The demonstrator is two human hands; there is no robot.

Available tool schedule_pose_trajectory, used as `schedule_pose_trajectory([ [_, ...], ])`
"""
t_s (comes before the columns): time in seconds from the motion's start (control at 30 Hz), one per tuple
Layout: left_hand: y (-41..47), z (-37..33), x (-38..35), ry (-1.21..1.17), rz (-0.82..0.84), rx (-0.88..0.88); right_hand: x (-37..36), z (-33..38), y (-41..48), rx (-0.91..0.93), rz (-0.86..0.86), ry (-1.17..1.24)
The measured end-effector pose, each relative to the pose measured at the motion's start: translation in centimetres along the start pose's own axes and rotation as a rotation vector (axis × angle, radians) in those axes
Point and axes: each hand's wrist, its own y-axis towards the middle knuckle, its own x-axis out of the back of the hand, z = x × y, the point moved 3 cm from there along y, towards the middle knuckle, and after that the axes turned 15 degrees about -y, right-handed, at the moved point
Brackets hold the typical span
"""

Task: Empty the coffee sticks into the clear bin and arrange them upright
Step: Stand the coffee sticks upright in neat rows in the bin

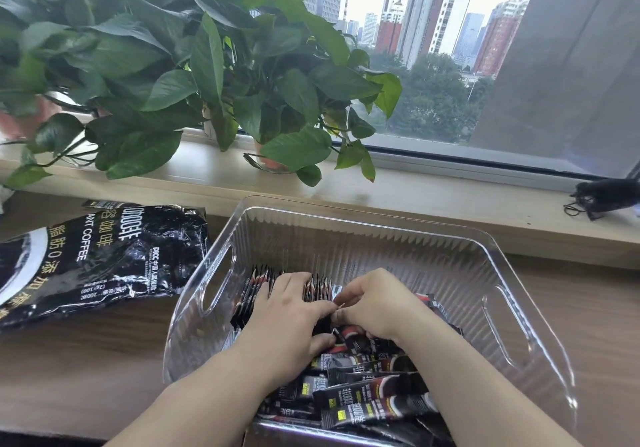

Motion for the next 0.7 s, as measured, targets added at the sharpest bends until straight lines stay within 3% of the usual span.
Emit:
schedule_pose_trajectory([
  [0.3,-0.1,-0.7,0.4,0.066,0.101,0.033,4.8,-2.6,-3.3,0.005,-0.183,-0.091],
  [0.5,1.0,-1.6,1.1,0.143,0.237,0.071,6.6,-4.3,-6.0,0.005,-0.121,-0.371],
  [0.7,1.5,-1.9,0.7,0.165,0.119,0.001,5.4,-3.9,-6.3,0.058,-0.052,-0.624],
])
